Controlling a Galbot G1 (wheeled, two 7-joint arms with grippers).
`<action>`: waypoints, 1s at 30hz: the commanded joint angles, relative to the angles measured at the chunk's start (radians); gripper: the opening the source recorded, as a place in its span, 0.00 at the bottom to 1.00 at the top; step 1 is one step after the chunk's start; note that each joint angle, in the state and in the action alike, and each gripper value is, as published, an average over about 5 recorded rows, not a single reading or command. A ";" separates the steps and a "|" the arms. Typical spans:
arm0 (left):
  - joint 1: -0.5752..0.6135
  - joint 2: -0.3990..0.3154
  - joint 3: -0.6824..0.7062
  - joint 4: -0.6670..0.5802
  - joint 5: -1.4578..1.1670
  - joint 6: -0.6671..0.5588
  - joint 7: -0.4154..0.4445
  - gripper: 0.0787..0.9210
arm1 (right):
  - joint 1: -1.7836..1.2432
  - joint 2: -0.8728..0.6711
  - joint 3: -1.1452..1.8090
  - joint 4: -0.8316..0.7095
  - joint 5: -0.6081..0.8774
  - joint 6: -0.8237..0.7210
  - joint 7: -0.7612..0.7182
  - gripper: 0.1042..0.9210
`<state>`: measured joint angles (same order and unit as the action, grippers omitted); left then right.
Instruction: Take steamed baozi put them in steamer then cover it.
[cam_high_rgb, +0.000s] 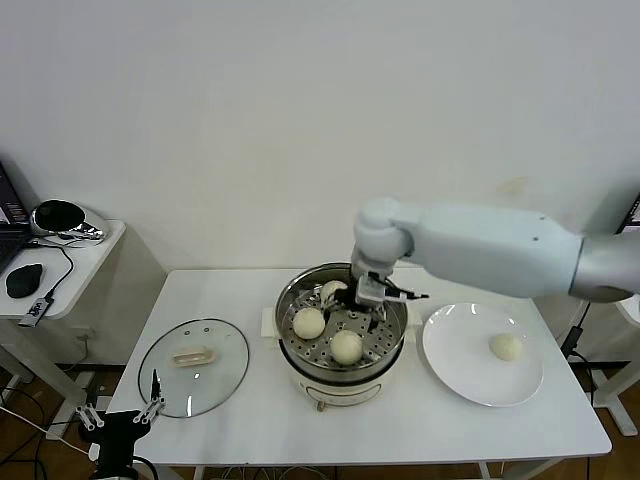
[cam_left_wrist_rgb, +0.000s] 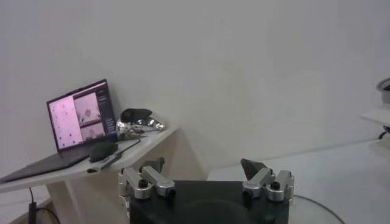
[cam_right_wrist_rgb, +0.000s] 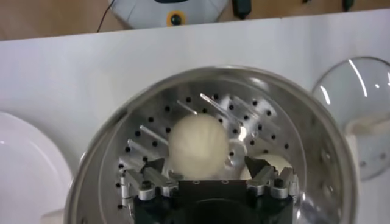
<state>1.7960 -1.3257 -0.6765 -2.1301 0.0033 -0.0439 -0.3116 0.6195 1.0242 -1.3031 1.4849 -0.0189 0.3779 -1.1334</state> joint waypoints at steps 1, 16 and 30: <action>-0.010 0.015 0.005 -0.006 -0.001 0.000 0.001 0.88 | 0.113 -0.233 0.041 0.051 0.126 -0.451 0.019 0.88; -0.052 0.060 0.043 0.010 -0.005 0.004 0.007 0.88 | -0.154 -0.660 0.236 -0.008 -0.043 -0.533 -0.032 0.88; -0.046 0.058 0.032 0.018 0.000 0.020 0.015 0.88 | -0.761 -0.569 0.770 -0.301 -0.268 -0.400 -0.026 0.88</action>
<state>1.7472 -1.2705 -0.6360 -2.1114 0.0023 -0.0305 -0.2986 0.2167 0.4613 -0.8508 1.3626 -0.1467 -0.0538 -1.1601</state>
